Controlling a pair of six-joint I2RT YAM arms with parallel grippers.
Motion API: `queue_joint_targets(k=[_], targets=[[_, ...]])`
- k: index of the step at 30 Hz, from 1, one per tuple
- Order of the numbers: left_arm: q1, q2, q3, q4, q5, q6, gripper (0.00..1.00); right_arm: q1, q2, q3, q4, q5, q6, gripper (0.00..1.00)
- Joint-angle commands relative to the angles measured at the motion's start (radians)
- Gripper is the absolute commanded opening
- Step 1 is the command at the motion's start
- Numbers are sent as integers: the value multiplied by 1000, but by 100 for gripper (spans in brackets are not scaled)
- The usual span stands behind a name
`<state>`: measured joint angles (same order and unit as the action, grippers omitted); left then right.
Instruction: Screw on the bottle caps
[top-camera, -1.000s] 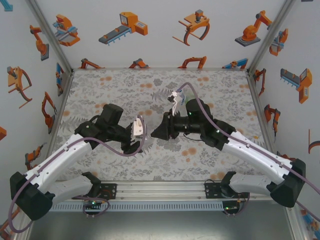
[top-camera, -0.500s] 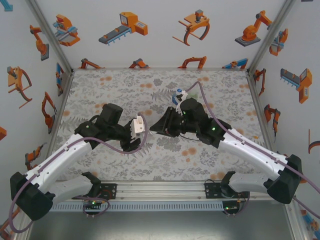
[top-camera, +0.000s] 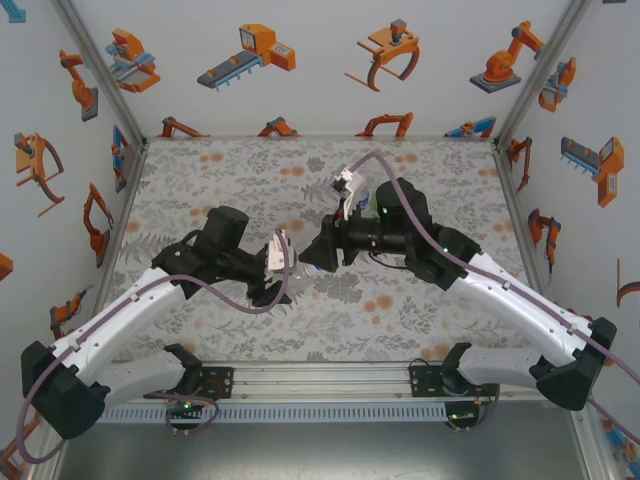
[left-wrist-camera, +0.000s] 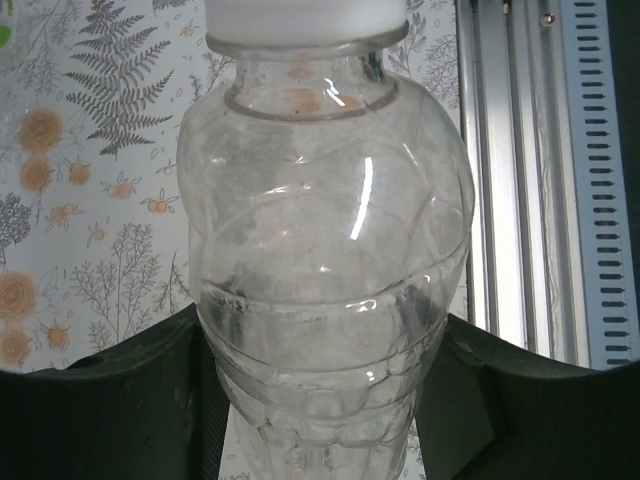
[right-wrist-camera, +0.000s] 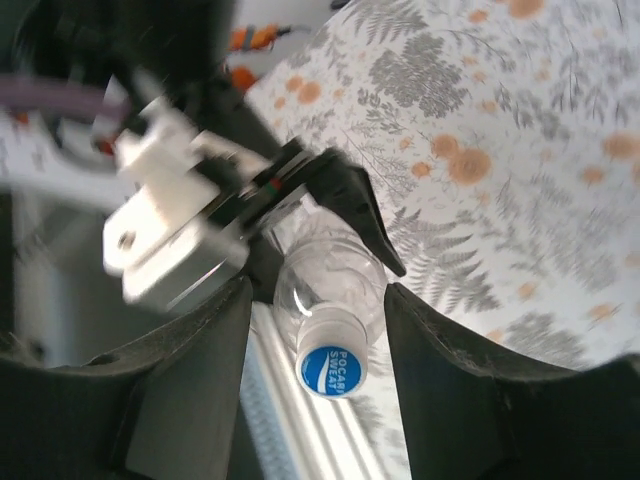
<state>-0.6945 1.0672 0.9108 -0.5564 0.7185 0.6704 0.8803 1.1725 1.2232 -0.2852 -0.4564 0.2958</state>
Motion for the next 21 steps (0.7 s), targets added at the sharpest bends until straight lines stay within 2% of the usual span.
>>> queue_joint_targets(k=[1,4,8,21], targets=[[-3,2,29,-27,67,38,0,0,-14,39,-73,-215,-440,54],[-3,6,31,-37,74,46,0,0,-20,48,-133,-300,-615,55],[-3,11,37,-49,88,54,0,0,-28,33,-188,-341,-770,56],[-1,10,39,-60,110,64,0,-1,-18,-6,-180,-281,-816,47]])
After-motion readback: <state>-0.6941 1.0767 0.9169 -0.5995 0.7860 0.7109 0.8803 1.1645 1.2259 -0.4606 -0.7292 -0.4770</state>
